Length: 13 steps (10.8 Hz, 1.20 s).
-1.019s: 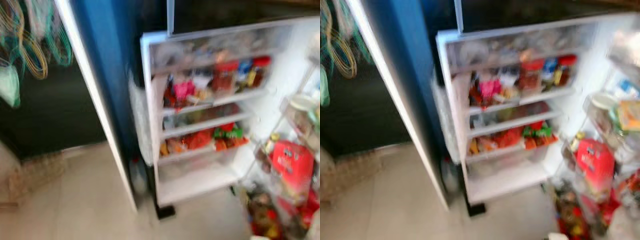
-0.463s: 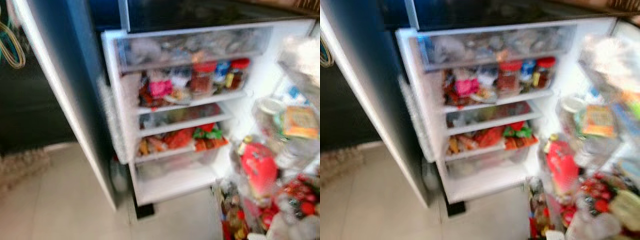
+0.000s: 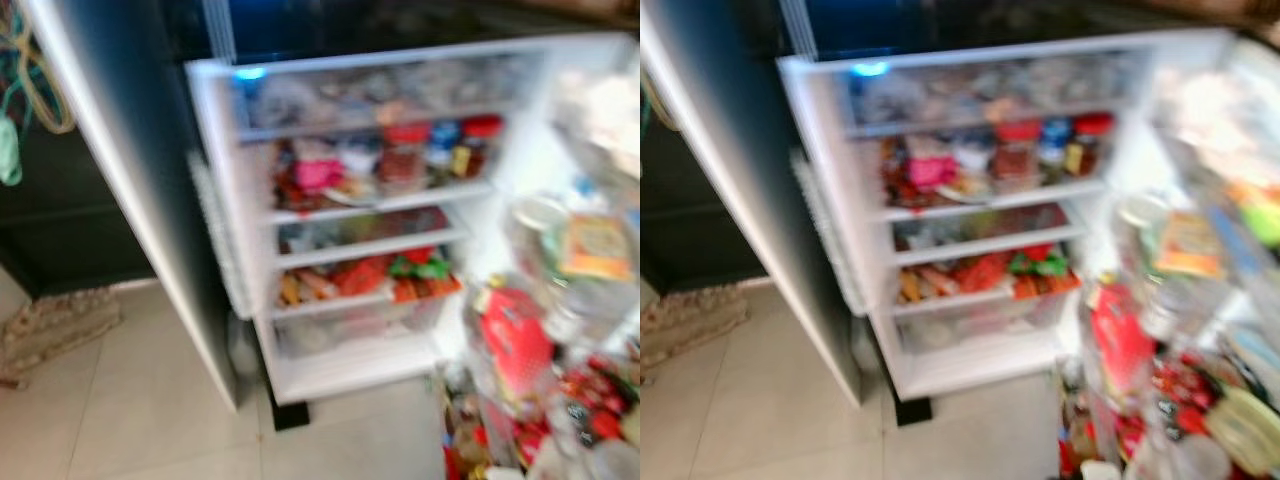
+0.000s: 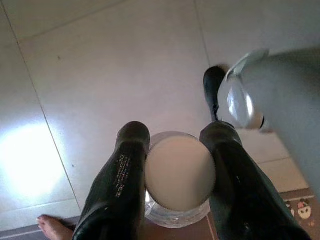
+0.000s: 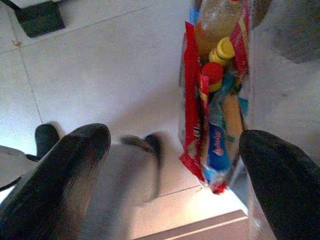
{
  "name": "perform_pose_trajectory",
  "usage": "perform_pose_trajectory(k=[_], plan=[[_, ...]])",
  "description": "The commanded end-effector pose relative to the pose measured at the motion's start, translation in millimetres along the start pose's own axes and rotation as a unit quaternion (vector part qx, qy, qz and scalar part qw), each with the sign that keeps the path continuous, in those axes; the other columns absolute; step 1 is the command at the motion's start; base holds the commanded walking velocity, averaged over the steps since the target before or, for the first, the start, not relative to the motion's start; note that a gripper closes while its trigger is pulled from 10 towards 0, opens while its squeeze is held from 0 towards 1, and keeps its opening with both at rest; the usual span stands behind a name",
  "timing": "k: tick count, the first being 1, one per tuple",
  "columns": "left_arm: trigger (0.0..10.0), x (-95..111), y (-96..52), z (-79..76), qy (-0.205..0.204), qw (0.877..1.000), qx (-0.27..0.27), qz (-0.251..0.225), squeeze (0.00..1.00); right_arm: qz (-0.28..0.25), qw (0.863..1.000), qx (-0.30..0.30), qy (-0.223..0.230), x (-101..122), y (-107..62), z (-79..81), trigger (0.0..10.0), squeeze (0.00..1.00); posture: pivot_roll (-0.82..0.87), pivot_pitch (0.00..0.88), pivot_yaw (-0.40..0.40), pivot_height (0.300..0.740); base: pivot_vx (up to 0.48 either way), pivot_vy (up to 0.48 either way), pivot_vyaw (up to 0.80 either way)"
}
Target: Restocking fridge
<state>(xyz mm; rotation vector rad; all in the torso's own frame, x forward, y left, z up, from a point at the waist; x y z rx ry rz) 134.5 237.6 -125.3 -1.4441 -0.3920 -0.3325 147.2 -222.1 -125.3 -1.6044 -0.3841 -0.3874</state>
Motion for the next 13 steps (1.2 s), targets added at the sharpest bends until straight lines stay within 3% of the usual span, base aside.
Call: perform_pose_trajectory(k=[1, 4, 13], plan=[[10.0, -4.5, -0.7, 0.5, 0.001, 1.000, -0.002, 0.007, 0.00, 0.005, 0.999, -0.044, 0.005, -2.2, -3.0, -21.8, 10.0, 0.00, 0.00, 0.000, 0.018, 0.740, 0.000, -0.259, 0.00], [10.0, -4.0, -0.6, -0.2, 0.000, 1.000, -0.004, 0.006, 0.00, 0.005, 0.999, -0.042, 0.011, -2.1, -3.0, -21.4, 10.0, 0.00, 0.00, 0.000, 0.016, 0.740, 0.000, -0.247, 0.00], [10.0, -4.1, -0.7, -0.7, 0.005, 1.000, -0.008, 0.006, 0.00, 0.007, 0.999, -0.031, 0.014, -3.2, -2.8, -19.2, 10.0, 0.00, 0.00, 0.000, 0.018, 0.740, 0.000, 0.000, 0.00]])
Point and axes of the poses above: a point about 5 cm out from each wrist's last joint towards the gripper, its own y axis pointing out of the wrist towards the gripper, its own x axis along the axis of the wrist's last joint, z = x × y, the point moved 3 cm from there along y, pointing out of the wrist towards the gripper, and after that the axes turned 9 degrees about -y, right-handed, at the moved point
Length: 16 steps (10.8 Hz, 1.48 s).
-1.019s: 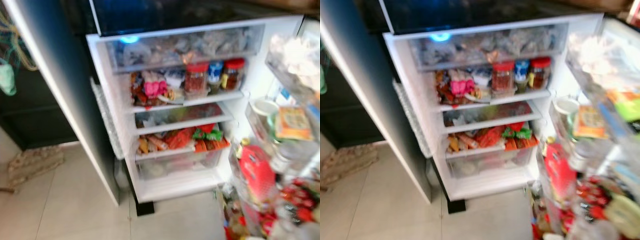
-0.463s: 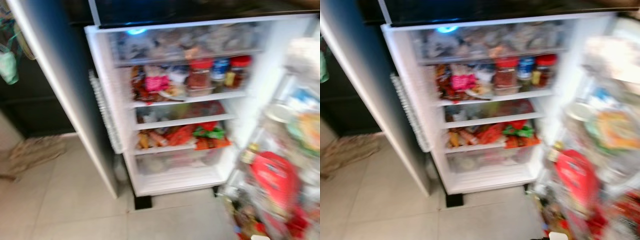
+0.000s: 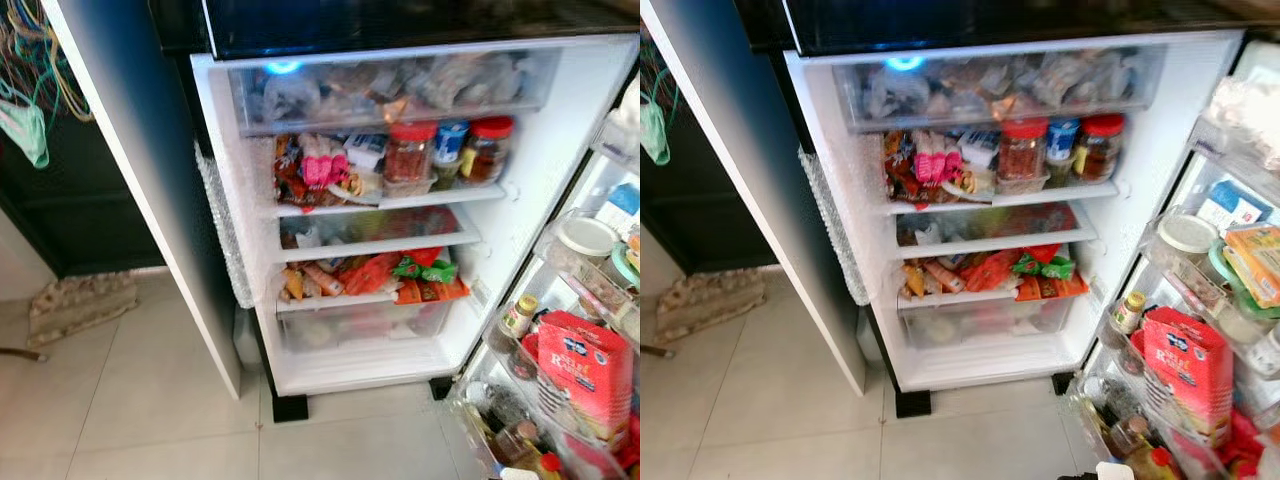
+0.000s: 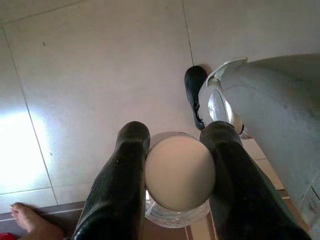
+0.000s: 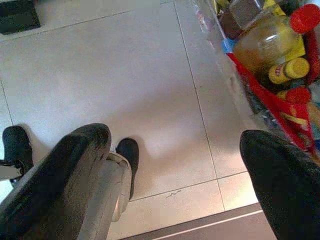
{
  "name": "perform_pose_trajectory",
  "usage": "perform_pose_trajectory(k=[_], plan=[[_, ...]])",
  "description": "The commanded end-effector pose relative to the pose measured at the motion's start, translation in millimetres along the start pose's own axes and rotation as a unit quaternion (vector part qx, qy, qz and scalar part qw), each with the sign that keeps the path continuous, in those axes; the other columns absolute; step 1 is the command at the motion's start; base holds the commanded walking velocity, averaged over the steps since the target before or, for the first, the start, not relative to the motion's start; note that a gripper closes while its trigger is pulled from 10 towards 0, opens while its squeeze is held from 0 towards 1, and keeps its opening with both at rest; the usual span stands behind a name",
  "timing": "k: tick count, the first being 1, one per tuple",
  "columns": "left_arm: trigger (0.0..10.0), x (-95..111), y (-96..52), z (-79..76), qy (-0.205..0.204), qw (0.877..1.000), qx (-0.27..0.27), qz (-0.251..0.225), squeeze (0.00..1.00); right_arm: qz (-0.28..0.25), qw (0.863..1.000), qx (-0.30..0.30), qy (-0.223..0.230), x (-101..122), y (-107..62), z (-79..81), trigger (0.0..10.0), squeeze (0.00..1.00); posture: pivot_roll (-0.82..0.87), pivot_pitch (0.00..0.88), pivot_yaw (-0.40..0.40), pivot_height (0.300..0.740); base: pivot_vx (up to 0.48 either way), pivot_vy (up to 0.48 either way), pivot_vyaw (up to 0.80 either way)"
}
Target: Restocking fridge
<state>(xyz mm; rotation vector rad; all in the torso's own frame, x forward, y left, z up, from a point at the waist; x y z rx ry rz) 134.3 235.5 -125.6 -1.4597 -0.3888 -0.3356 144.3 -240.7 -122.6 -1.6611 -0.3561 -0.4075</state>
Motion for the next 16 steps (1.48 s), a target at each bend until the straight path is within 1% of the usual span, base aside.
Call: perform_pose_trajectory(k=[1, 2, 6, 8, 10, 16], plan=[[10.0, -4.0, -0.8, 1.5, 0.005, 1.000, 0.000, 0.005, 0.00, 0.006, 1.000, 0.000, 0.004, -2.8, -0.3, -0.3, 10.0, 0.00, 0.00, 0.000, 0.019, 0.740, 0.000, 0.000, 0.00], [10.0, -4.5, -0.9, 1.3, 0.004, 1.000, 0.000, 0.005, 0.00, 0.013, 1.000, 0.002, -0.004, -4.2, -0.4, -0.3, 10.0, 0.00, 0.00, 0.000, 0.017, 0.740, 0.000, 0.000, -0.76], [10.0, -4.9, -0.9, 0.2, -0.008, 1.000, 0.001, 0.003, 0.00, 0.008, 1.000, 0.006, -0.004, -3.0, -0.4, -0.7, 10.0, 0.00, 0.00, 0.000, 0.008, 0.740, 0.000, 0.000, 0.00], [10.0, -4.7, -0.7, -0.4, -0.011, 1.000, 0.001, 0.003, 0.00, 0.011, 1.000, 0.004, -0.010, -3.0, -0.5, -1.8, 10.0, 0.00, 0.00, 0.000, 0.005, 0.740, 0.255, 0.000, 0.00], [10.0, -4.3, -0.7, -0.8, -0.014, 1.000, 0.000, 0.002, 0.00, 0.012, 1.000, 0.010, -0.005, -3.1, -0.4, -0.7, 10.0, 0.00, 0.01, 0.000, 0.003, 0.740, 0.308, 0.000, -0.75], [10.0, -3.9, -0.7, -0.5, -0.017, 1.000, -0.003, 0.001, 0.00, 0.011, 1.000, 0.008, -0.005, -2.8, -0.3, -0.7, 10.0, 0.00, 0.01, 0.000, 0.007, 0.740, 0.346, 0.000, 0.00]])
Point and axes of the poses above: a point about 5 cm out from each wrist's last joint towards the gripper, its own y axis pointing out of the wrist towards the gripper, its own x axis along the axis of the wrist's last joint, z = x × y, the point moved 3 cm from there along y, pointing out of the wrist towards the gripper, and after that the axes turned 9 degrees about -y, right-handed, at the moved point
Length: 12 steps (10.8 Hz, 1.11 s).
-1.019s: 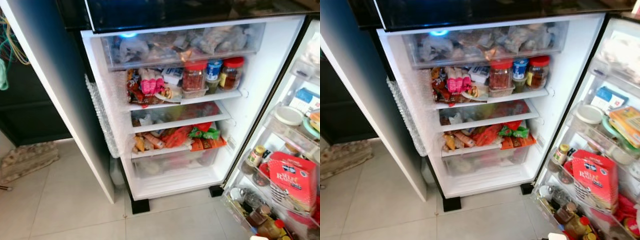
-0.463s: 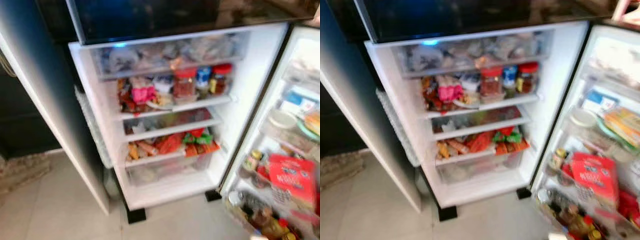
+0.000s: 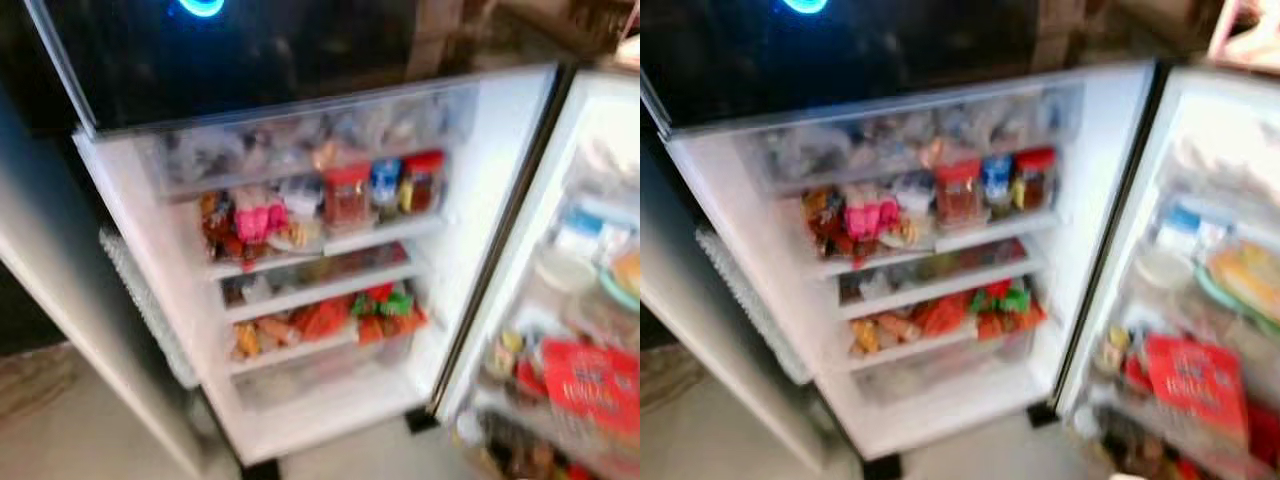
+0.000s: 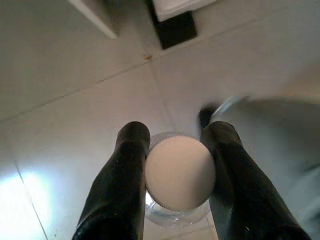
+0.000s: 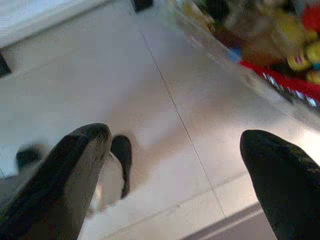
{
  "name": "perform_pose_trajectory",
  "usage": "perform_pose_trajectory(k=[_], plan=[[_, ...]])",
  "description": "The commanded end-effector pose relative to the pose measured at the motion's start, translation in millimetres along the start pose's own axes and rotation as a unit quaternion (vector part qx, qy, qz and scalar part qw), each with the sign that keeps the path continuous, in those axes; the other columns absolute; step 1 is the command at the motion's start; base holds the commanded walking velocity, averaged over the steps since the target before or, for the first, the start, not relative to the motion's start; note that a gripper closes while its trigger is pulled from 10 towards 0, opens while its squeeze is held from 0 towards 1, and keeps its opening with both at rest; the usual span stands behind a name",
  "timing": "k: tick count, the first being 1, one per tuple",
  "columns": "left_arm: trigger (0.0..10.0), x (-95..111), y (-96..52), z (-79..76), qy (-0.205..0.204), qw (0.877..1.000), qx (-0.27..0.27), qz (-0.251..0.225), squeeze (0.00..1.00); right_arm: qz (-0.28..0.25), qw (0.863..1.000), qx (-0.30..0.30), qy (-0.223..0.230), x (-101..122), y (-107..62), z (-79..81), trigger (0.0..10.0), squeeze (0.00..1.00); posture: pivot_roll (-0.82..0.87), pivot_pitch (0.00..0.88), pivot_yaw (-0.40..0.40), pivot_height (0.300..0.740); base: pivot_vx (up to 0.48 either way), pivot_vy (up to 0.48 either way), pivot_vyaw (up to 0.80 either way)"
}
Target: Restocking fridge
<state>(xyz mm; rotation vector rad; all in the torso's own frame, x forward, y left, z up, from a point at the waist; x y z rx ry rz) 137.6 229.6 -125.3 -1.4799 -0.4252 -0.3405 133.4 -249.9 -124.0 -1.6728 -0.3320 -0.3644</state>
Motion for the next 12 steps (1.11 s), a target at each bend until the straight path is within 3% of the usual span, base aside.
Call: perform_pose_trajectory(k=[1, 6, 12], plan=[[10.0, -6.8, -1.7, 5.8, -0.004, 1.000, 0.007, 0.013, 0.00, -0.010, 1.000, 0.010, 0.004, 7.7, 1.9, 9.0, 10.0, 0.00, 0.01, 0.000, 0.007, 0.740, 0.356, 0.000, 0.00], [10.0, -7.2, -1.8, 6.0, 0.000, 1.000, 0.008, 0.014, 0.00, -0.009, 1.000, 0.011, 0.002, 7.3, 1.8, 9.1, 10.0, 0.00, 0.01, 0.000, 0.008, 0.740, 0.343, 0.000, 0.00], [10.0, -6.8, -1.8, 5.8, 0.007, 1.000, 0.005, 0.013, 0.00, -0.007, 1.000, 0.016, -0.002, 6.8, 1.8, 10.0, 10.0, 0.00, 0.01, 0.000, 0.009, 0.740, 0.000, 0.000, 0.00]])
Point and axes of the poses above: a point about 5 cm out from each wrist's last joint towards the gripper, its own y axis pointing out of the wrist towards the gripper, its own x axis along the axis of the wrist's last joint, z = x × y, the point moved 3 cm from there along y, pointing out of the wrist towards the gripper, and after that the axes turned 9 degrees about -y, right-handed, at the moved point
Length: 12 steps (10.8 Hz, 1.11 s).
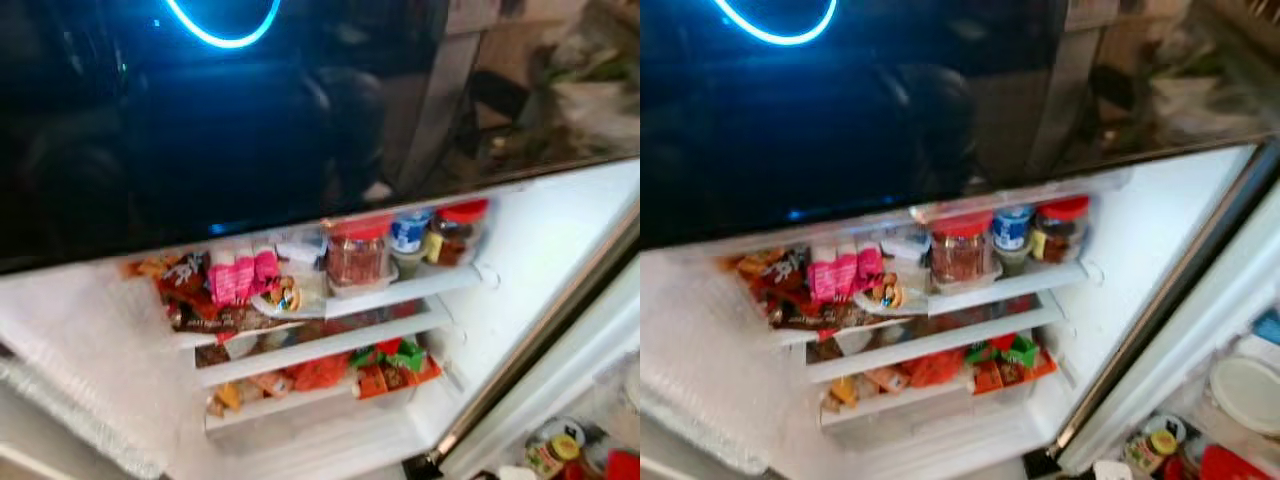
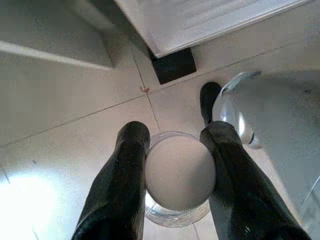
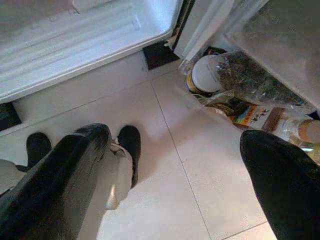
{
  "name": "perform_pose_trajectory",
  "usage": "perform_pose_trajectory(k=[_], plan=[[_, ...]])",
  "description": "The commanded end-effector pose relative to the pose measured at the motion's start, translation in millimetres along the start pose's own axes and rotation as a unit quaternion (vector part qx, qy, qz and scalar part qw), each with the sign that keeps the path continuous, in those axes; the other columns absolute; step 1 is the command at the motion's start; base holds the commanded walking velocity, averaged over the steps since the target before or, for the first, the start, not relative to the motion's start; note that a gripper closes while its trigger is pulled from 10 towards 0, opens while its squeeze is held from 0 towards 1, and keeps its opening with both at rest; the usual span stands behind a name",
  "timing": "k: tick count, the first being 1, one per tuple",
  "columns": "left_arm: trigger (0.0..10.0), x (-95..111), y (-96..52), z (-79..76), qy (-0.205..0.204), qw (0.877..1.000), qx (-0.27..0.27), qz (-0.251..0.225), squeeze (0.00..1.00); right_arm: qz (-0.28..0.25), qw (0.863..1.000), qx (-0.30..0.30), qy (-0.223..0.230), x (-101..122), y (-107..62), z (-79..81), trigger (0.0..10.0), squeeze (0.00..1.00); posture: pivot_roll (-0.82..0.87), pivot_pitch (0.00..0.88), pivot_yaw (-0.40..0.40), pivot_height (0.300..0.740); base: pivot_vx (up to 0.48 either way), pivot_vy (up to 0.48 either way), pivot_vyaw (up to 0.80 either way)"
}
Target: Restocking fridge
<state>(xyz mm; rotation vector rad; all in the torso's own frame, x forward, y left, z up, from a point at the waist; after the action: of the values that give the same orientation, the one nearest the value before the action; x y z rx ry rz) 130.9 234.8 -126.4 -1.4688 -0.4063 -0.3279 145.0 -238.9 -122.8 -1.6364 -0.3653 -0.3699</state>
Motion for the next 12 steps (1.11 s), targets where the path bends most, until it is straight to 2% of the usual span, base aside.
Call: perform_pose_trajectory(k=[1, 3, 10, 12], plan=[[10.0, -0.4, 0.0, 0.3, 0.004, 1.000, -0.002, 0.003, 0.00, 0.007, 1.000, -0.001, 0.001, -4.4, -0.7, -1.1, 10.0, 0.00, 0.01, 0.000, 0.009, 0.740, 0.000, 0.000, 0.00], [10.0, -0.3, 0.1, -0.1, 0.005, 1.000, -0.002, 0.003, 0.00, 0.008, 1.000, 0.000, -0.002, -4.4, -0.7, -1.2, 10.0, 0.00, 0.01, 0.000, 0.007, 0.740, 0.000, 0.000, 0.00], [10.0, -0.1, 0.0, 0.4, 0.005, 1.000, 0.000, 0.001, 0.00, 0.011, 1.000, 0.008, -0.005, -5.1, -0.7, 0.0, 10.0, 0.00, 0.01, 0.000, 0.005, 0.740, 0.000, -0.288, 0.00], [10.0, -0.5, -0.1, 0.7, 0.004, 1.000, 0.002, 0.002, 0.00, 0.012, 1.000, 0.011, -0.012, -5.2, -0.7, 0.3, 10.0, 0.00, 0.01, 0.000, 0.006, 0.740, 0.000, 0.000, 0.00]])
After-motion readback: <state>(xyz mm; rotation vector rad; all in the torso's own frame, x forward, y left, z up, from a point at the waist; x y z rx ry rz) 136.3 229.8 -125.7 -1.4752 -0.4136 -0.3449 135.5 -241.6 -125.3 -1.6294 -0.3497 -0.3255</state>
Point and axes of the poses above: a point about 5 cm out from each wrist's last joint towards the gripper, its own y axis pointing out of the wrist towards the gripper, its own x axis along the axis of the wrist's last joint, z = x × y, the point moved 3 cm from there along y, pointing out of the wrist towards the gripper, and after that the axes turned 9 degrees about -y, right-handed, at the moved point
